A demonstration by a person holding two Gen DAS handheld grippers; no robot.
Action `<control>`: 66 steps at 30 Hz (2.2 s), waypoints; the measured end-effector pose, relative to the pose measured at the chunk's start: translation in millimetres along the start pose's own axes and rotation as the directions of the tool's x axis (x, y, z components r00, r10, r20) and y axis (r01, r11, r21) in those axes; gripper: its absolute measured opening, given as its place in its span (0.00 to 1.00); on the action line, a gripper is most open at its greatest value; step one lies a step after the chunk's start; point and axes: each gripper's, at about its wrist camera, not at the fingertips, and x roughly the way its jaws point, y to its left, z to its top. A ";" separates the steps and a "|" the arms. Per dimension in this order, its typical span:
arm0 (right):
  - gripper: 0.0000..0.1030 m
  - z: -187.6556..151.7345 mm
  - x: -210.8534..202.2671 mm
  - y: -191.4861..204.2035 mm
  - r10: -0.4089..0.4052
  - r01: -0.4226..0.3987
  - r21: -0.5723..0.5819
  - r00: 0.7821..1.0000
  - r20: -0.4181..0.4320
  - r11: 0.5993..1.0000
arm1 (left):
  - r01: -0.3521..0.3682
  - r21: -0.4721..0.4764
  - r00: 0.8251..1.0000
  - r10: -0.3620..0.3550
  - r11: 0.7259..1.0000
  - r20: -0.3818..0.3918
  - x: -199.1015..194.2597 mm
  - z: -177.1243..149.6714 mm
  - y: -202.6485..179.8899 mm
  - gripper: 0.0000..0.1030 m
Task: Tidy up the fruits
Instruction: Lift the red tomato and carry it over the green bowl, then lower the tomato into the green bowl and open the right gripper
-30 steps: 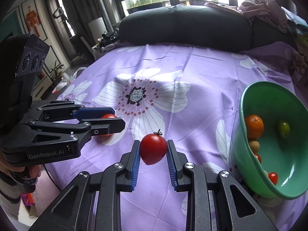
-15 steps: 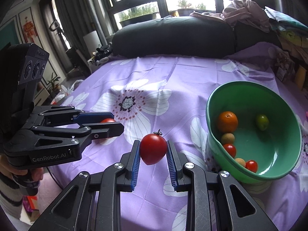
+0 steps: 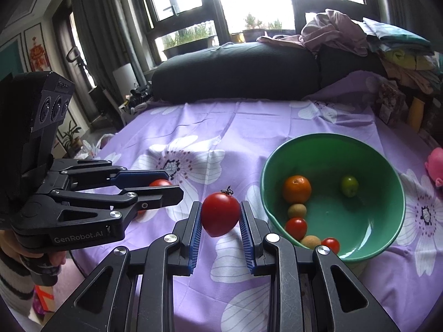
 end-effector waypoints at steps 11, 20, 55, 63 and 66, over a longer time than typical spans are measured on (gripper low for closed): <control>0.28 4.5 -11.4 -29.7 -0.060 0.058 0.041 0.997 0.041 0.997 | 0.038 0.047 0.999 -0.038 0.998 0.004 22.1 26.3 -22.4 0.28; 0.28 5.9 -14.3 -60.2 -0.110 0.104 0.097 0.993 0.051 0.990 | 0.075 0.078 0.997 -0.074 0.994 -0.011 49.6 46.2 -42.2 0.28; 0.28 -1.4 11.0 -93.0 -0.190 0.191 0.130 0.981 -0.026 0.973 | 0.087 0.088 0.991 -0.077 0.992 -0.107 109.6 50.1 -48.5 0.28; 0.28 -1.8 12.0 -93.8 -0.194 0.196 0.131 0.981 -0.031 0.972 | 0.089 0.084 0.989 -0.079 0.992 -0.122 113.6 48.1 -46.1 0.28; 0.28 -1.9 12.4 -94.0 -0.195 0.197 0.131 0.980 -0.032 0.972 | 0.090 0.083 0.989 -0.080 0.992 -0.121 114.1 48.2 -45.7 0.28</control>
